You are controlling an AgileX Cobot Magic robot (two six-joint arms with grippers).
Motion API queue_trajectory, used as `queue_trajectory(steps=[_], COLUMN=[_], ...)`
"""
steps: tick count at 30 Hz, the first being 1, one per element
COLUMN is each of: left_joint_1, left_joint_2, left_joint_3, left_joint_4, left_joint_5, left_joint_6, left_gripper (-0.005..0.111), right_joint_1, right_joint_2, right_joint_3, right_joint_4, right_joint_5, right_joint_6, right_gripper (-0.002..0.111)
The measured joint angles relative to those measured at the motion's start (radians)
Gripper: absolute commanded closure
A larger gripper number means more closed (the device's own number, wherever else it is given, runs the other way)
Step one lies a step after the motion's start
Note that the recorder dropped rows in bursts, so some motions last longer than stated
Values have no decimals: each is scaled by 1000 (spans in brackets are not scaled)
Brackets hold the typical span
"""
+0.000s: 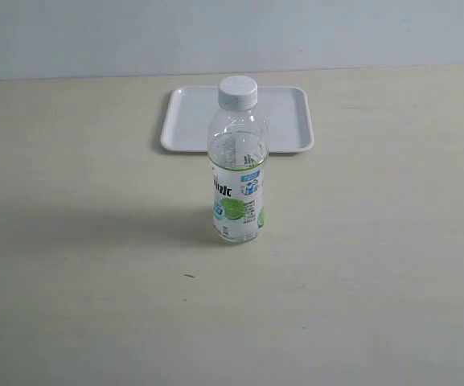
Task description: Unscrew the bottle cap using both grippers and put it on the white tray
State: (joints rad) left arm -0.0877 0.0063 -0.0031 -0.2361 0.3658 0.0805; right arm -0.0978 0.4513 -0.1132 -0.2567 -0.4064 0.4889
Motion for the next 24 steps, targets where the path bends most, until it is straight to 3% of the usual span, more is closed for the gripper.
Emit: queue_trajectory(steps=[4,8,11,15,17,24], left_joint_1=[0,0,0,0,0,0], left_joint_2=[0,0,0,0,0,0], left_joint_3=[0,0,0,0,0,0], left_joint_4=[0,0,0,0,0,0], left_joint_5=[0,0,0,0,0,0], left_joint_6=[0,0,0,0,0,0], left_gripper=[107,107,107,107,107,107], right_joint_1=[0,0,0,0,0,0], right_joint_2=[27,153,341,564,667,973], right_joint_3=[0,-2,-11,-32,-34,-38], right_joint_4=[-49,-400,-558,-730,-792,-726], right_joint_5=[-5,-234,-333,-445,-511,-714], right_joint_6=[15,161,154,115,90,-171], right_gripper=[101,97,75,31,20,21])
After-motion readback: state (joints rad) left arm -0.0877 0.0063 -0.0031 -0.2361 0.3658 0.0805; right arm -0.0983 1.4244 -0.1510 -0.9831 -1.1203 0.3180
